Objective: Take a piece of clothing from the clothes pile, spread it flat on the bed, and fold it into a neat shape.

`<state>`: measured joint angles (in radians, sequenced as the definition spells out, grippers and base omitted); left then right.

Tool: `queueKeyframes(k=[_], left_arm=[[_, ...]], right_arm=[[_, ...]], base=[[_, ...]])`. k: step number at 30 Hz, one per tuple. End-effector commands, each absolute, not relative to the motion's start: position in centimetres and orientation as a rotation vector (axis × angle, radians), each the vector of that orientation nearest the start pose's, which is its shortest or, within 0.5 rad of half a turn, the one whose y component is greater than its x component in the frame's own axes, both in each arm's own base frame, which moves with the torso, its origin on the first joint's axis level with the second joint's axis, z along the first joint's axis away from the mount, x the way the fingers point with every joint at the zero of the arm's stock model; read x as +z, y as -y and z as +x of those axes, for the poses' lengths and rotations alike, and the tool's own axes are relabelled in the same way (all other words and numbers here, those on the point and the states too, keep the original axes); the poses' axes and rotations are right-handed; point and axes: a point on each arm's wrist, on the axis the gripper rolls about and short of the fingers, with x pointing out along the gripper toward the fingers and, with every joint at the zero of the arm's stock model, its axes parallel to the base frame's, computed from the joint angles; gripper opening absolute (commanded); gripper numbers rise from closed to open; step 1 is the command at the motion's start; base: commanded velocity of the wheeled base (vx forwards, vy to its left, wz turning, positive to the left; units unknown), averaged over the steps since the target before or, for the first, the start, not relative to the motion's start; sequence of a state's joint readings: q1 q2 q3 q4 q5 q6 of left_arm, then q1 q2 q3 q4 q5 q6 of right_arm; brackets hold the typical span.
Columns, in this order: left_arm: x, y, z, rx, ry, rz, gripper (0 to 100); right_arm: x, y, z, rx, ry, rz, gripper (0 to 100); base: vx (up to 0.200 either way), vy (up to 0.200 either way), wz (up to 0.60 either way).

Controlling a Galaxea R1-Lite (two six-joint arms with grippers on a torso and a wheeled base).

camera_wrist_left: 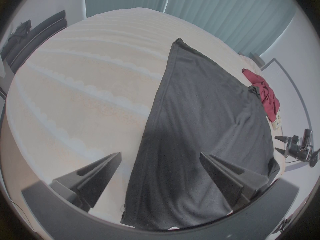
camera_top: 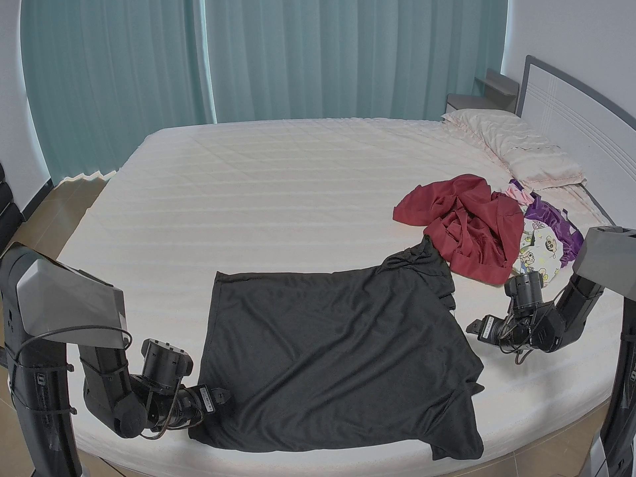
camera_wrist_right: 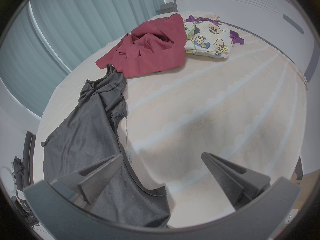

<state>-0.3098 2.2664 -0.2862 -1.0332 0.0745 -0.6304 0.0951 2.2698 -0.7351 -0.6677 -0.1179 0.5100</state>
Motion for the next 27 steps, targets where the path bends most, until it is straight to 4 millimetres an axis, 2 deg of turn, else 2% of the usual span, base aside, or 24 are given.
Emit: queueKeyframes(k=[1, 7, 13, 19, 27], left_arm=[[-5.3, 8.0, 23.1, 0.087, -1.008, -0.347, 0], [-5.6, 7.8, 22.1, 0.096, -1.031, -0.257, 0], [-4.5, 6.7, 21.8, 0.145, -0.996, -0.227, 0], [-4.0, 4.4, 20.7, 0.23, -1.002, -0.08, 0], [-4.4, 3.5, 20.1, 0.248, -1.054, -0.029, 0]], right_arm=[[-1.8, -2.6, 33.7, -0.246, -0.834, 0.388, 100], [-1.9, -2.3, 33.6, -0.256, -0.835, 0.39, 100], [-2.3, -2.2, 33.3, -0.249, -0.856, 0.359, 100], [-2.2, -2.7, 33.5, -0.231, -0.852, 0.348, 100], [-2.2, -3.9, 34.7, -0.195, -0.827, 0.341, 100]], base=[[0.0, 0.0, 0.0], [0.0, 0.0, 0.0], [0.0, 0.0, 0.0], [0.0, 0.0, 0.0], [0.0, 0.0, 0.0]])
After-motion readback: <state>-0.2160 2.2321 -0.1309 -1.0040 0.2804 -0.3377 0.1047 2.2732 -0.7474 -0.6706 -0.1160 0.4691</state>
